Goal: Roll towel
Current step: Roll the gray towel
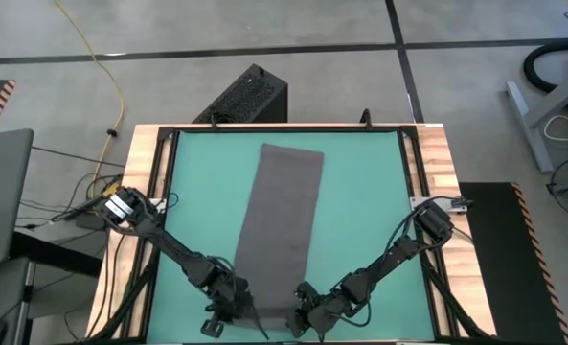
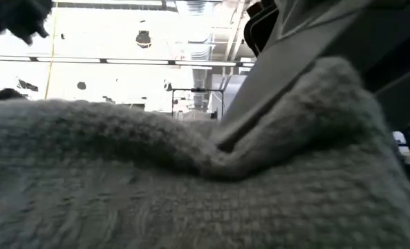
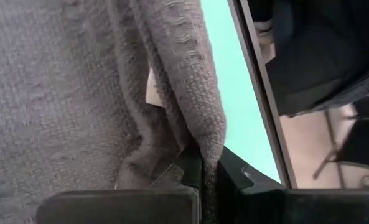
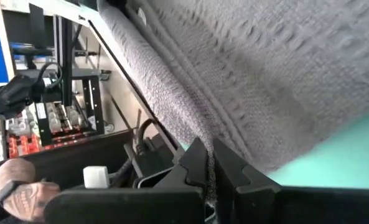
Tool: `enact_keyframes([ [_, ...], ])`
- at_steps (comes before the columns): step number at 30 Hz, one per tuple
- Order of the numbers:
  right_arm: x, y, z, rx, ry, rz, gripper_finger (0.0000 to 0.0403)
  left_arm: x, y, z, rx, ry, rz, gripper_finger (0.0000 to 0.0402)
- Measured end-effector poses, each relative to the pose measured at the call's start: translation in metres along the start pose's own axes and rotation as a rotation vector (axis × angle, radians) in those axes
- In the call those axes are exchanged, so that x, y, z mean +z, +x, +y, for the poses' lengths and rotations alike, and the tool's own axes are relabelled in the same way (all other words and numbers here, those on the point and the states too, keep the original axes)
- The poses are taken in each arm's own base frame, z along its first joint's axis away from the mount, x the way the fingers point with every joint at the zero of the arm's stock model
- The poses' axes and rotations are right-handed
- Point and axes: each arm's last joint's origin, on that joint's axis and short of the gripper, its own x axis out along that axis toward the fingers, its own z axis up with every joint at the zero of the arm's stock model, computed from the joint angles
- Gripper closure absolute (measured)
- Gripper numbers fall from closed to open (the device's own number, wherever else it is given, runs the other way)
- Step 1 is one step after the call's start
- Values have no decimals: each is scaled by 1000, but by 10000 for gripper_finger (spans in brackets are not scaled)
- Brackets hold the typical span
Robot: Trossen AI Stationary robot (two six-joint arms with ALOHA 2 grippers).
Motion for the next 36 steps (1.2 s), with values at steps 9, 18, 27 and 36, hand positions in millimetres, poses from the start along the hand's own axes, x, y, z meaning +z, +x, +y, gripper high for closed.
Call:
enact_keyframes([
  [9, 14, 0, -13, -162, 16, -11, 378, -2, -2, 14, -2, -27, -4, 389],
  [18, 14, -1, -14, -174, 18, -12, 378, -2, -33, 15, 26, -10, -13, 343],
  [27, 14, -1, -14, -180, 24, -11, 378, -7, -68, -2, 64, 22, -54, 322],
  [36, 14, -1, -15, -187, 22, -11, 378, -2, -81, -37, 173, 245, -296, 322],
])
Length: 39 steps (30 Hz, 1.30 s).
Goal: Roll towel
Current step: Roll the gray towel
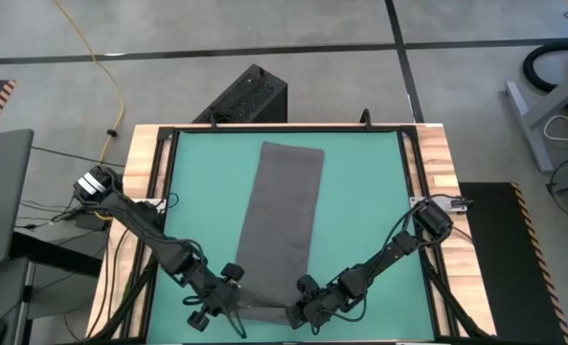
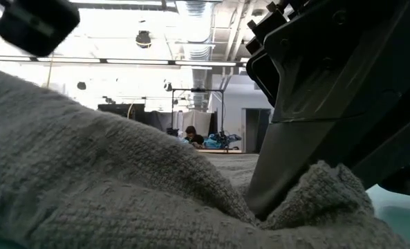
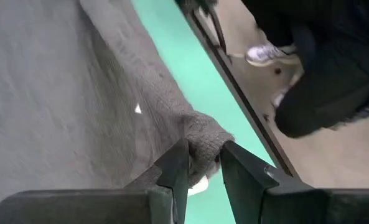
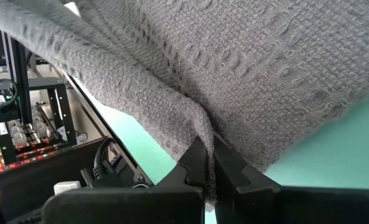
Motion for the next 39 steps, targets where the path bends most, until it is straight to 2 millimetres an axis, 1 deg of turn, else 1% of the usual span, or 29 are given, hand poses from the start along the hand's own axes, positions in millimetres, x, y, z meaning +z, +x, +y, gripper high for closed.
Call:
enact_keyframes([
  [3, 0, 0, 0, 0, 0, 0, 378, 3, -8, -4, 76, 16, -20, 322],
  [8, 2, 0, 0, -1, 4, -3, 378, 10, -27, -9, 232, 30, -30, 322],
  [15, 2, 0, 0, -1, 3, -2, 378, 13, -31, -10, 346, 74, -36, 322],
  [17, 2, 0, 0, -2, 3, -2, 378, 13, -30, -10, 338, 68, -42, 322],
  [19, 2, 1, 0, -2, 3, -1, 378, 18, -24, -13, 265, 68, -74, 322],
  [22, 2, 1, 0, -2, 3, 0, 378, 20, -2, -18, 184, 114, -101, 322],
  [25, 2, 1, 0, -2, 1, 0, 378, 15, 19, -16, 200, 152, -61, 322],
  [27, 2, 1, 0, -2, -4, 0, 378, 10, 28, -13, 247, 153, -27, 322],
  [30, 2, 1, 0, -3, -5, 0, 378, 11, 30, -11, 272, 142, -23, 316],
  [32, 2, 1, 0, -3, -6, 0, 378, 10, 30, -11, 267, 147, -16, 304],
  [35, 2, 1, 0, -2, -7, 1, 378, 10, 30, -11, 254, 111, -13, 277],
  [39, 2, 1, 0, -3, -13, 1, 378, 5, 32, -8, 240, 16, -3, 234],
])
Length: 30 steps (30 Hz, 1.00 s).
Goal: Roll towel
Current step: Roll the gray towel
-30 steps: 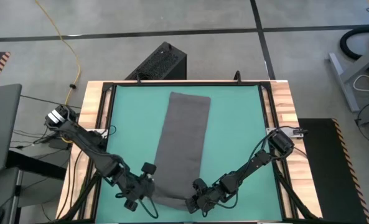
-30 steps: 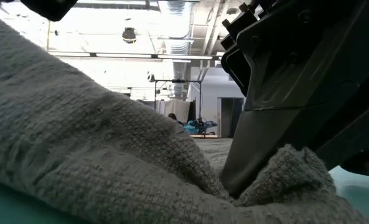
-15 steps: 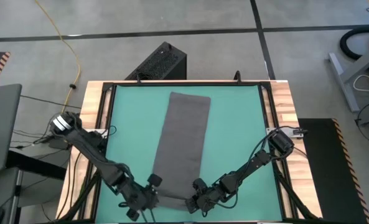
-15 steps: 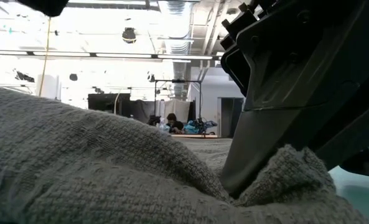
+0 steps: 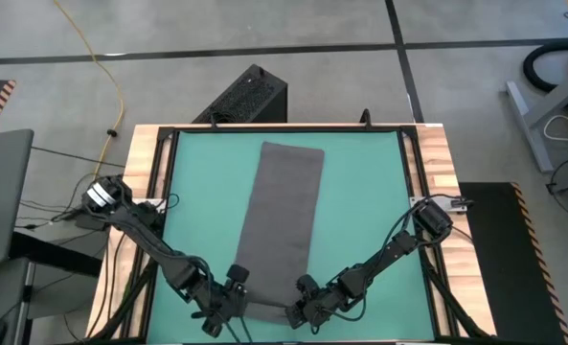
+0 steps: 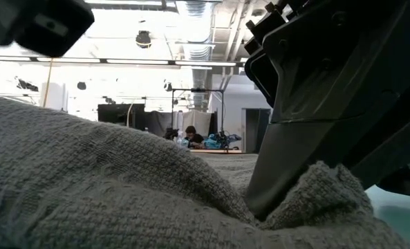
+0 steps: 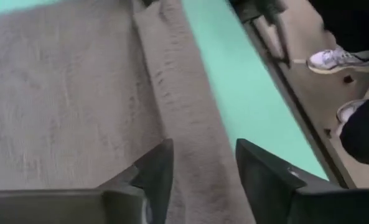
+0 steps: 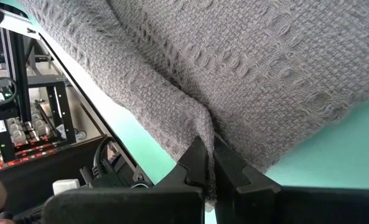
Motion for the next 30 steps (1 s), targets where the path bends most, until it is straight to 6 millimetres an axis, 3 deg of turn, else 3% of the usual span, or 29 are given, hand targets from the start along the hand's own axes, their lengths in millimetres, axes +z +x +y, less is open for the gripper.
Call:
enact_keyframes([
  [7, 0, 0, 0, 0, -3, 0, 378, -10, 6, 10, 45, -106, 24, 187],
  [13, 0, 0, 0, 0, -4, 0, 378, -12, 7, 7, -37, -129, 46, 182],
  [18, 0, 0, 0, 3, -6, 2, 378, -18, 23, 2, -67, -113, 77, 192],
  [24, -1, 0, 1, 18, -16, 6, 378, -21, 26, 9, -48, -147, 121, 231],
  [30, -1, 0, 2, 20, -19, 7, 378, -21, 25, 6, -128, -149, 147, 325],
])
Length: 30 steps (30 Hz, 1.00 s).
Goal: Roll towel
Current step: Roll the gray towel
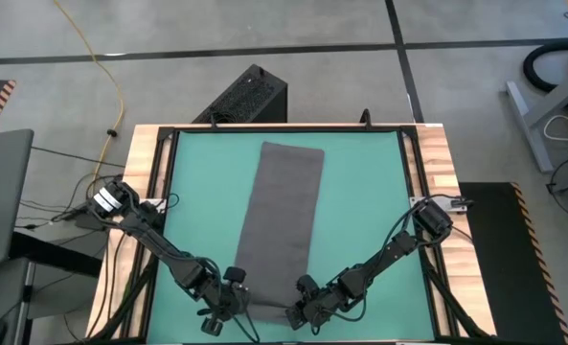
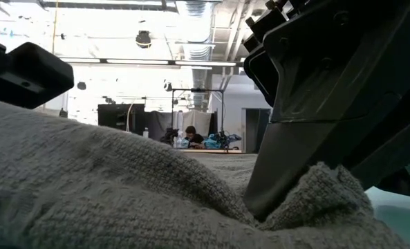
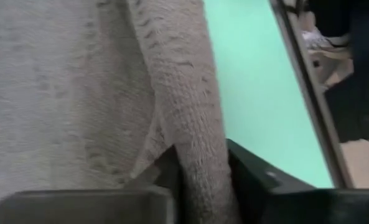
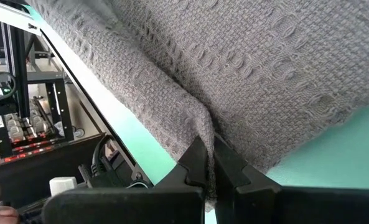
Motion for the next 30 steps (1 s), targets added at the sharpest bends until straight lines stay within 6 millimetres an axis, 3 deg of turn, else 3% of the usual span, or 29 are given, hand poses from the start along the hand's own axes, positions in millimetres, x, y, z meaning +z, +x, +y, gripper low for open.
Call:
enact_keyframes([
  [4, -2, 0, 0, 1, 2, 3, 378, 0, 0, -1, -40, -8, 16, 391],
  [13, -12, -2, 0, 10, 5, 18, 361, -9, 32, 1, -115, -46, 104, 400],
  [22, -11, -6, 4, 32, -120, 46, 305, -8, 33, 8, -144, -67, 129, 401],
  [30, -9, -35, 17, 22, -244, -35, 257, -4, 32, 20, -175, -90, 145, 401],
])
